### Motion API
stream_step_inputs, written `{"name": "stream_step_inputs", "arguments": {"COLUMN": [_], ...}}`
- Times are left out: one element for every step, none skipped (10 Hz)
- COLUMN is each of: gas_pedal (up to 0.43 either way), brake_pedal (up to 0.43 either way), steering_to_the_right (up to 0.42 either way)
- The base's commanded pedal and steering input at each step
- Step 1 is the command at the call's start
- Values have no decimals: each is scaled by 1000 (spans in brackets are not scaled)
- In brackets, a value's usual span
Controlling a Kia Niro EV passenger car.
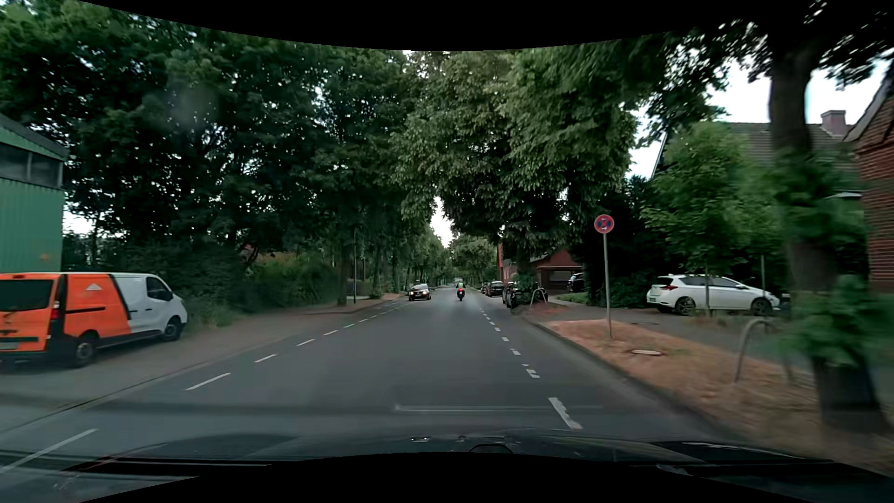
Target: Follow the waypoints while adhering to traffic rules and regulations
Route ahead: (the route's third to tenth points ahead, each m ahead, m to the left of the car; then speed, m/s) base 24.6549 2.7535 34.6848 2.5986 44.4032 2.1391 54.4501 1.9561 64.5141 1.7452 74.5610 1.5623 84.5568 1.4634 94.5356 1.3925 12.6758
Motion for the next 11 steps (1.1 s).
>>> {"name": "stream_step_inputs", "arguments": {"gas_pedal": [138,138,138,138,138,138,138,138,138,138,138], "brake_pedal": [0,0,0,0,0,0,0,0,0,0,0], "steering_to_the_right": [-2,-1,-1,-1,-1,-1,-1,-1,-1,-1,-1]}}
